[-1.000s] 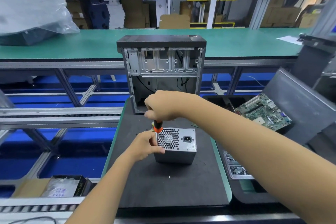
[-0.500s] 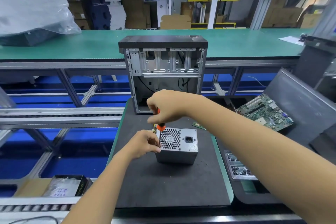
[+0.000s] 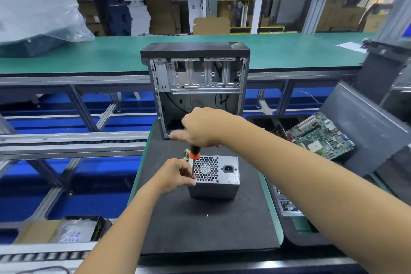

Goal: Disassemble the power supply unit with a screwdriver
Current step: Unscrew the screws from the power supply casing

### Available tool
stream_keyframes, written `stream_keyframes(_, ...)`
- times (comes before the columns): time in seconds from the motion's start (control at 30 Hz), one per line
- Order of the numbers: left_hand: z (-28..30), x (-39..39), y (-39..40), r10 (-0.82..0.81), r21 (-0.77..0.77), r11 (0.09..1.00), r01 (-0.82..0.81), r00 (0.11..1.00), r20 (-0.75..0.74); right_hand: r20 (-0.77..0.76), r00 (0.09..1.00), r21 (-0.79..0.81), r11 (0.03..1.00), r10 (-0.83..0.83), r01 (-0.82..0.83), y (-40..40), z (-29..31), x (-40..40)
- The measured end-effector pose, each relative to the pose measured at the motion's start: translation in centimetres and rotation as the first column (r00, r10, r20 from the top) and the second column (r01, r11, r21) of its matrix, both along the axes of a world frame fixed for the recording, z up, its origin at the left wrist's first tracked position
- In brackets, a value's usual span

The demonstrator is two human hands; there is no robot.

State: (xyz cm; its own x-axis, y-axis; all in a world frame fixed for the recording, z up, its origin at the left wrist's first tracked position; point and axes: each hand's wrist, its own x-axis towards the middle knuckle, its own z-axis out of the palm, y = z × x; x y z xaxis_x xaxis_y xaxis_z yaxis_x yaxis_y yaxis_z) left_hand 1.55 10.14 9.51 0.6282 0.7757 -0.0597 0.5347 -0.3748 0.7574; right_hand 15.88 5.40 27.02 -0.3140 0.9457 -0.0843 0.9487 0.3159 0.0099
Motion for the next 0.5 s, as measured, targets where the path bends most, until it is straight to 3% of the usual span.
stream_keyframes(0.07, -0.20, -0.08, 0.03, -0.003, -0.004, 1.000, 0.003, 1.000, 0.008, 0.020, 0.999, 0.010, 1.000, 0.024, -0.025, 0.07, -0.04, -0.19)
stream_keyframes(0.27, -0.75, -0.05, -0.24, 0.035, 0.007, 0.999, -0.035, 0.999, 0.010, -0.296, 0.952, -0.199, 0.969, 0.081, -0.145, -0.46, 0.58, 0.25)
stream_keyframes(0.43, -0.74, 0.02, -0.42, 0.032, 0.015, 0.999, -0.032, 0.999, 0.036, -0.015, 0.998, 0.017, 0.998, -0.064, 0.065, -0.13, -0.11, 0.05)
stream_keyframes(0.5, -0.66, 0.00, -0.49, 0.031, 0.019, 0.999, -0.032, 0.999, 0.028, -0.028, 0.999, -0.036, 0.999, -0.029, 0.028, 0.10, 0.07, 0.12)
